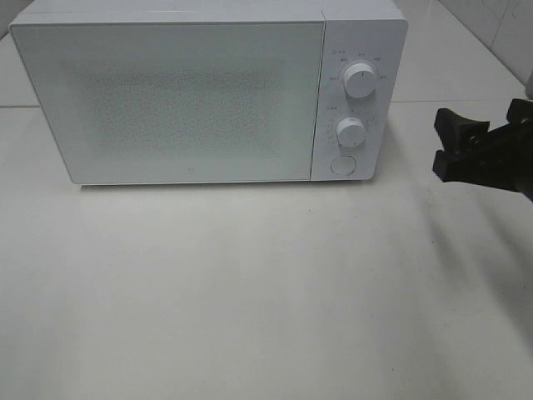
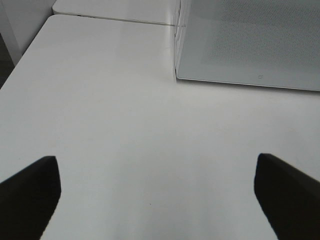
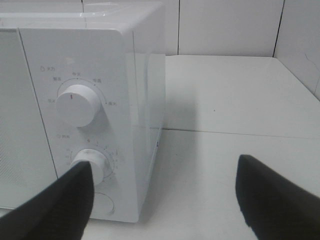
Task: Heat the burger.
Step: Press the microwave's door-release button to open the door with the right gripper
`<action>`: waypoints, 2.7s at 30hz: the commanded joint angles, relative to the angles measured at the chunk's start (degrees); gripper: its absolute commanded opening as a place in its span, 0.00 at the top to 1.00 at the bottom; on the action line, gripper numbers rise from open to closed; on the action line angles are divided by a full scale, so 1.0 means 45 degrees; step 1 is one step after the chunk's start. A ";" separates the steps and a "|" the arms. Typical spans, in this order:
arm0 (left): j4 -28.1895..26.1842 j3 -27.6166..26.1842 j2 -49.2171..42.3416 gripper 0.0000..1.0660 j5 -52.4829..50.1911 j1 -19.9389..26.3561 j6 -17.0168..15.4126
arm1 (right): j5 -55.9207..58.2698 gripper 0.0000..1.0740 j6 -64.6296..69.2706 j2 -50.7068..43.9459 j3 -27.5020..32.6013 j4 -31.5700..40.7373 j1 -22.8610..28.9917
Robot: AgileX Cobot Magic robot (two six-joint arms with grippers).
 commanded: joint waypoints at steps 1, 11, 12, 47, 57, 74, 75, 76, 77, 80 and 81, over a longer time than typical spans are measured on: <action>-0.0115 0.0038 -0.0204 0.08 -0.0115 0.0038 0.0038 | -0.1286 0.29 -0.0522 0.1006 0.0000 0.1630 0.1350; -0.0115 0.0038 -0.0204 0.08 -0.0115 0.0038 0.0038 | -0.2865 0.29 -0.0484 0.2916 -0.0025 0.4877 0.3922; -0.0115 0.0038 -0.0204 0.08 -0.0115 0.0038 0.0038 | -0.3132 0.29 -0.0484 0.3170 -0.0025 0.5500 0.4431; -0.0115 0.0038 -0.0076 0.08 -0.0115 0.0038 0.0025 | -0.2979 0.73 0.8900 0.4062 -0.0624 0.6659 0.5602; -0.0115 0.0038 -0.0076 0.08 -0.0115 0.0038 0.0025 | -0.2254 1.00 1.6106 0.4062 -0.0624 0.6710 0.5602; -0.0115 0.0038 -0.0076 0.08 -0.0115 0.0038 0.0025 | -0.1210 1.00 1.9379 0.4062 -0.0624 0.6506 0.5602; -0.0115 0.0038 -0.0076 0.08 -0.0115 0.0038 0.0025 | -0.1120 1.00 1.9379 0.4062 -0.0624 0.6468 0.5602; -0.0115 0.0038 -0.0076 0.08 -0.0115 0.0038 0.0025 | -0.1057 1.00 1.9379 0.4062 -0.0624 0.6608 0.5602; -0.0115 0.0038 -0.0076 0.08 -0.0115 0.0038 0.0025 | -0.1057 1.00 1.9379 0.4062 -0.0624 0.6608 0.5602; -0.0115 0.0038 -0.0076 0.08 -0.0115 0.0038 0.0025 | -0.1070 1.00 1.9379 0.4062 -0.0662 0.7054 0.5602; -0.0115 0.0038 -0.0076 0.08 -0.0115 0.0038 0.0025 | -0.1070 1.00 1.9366 0.4062 -0.0713 0.7385 0.5602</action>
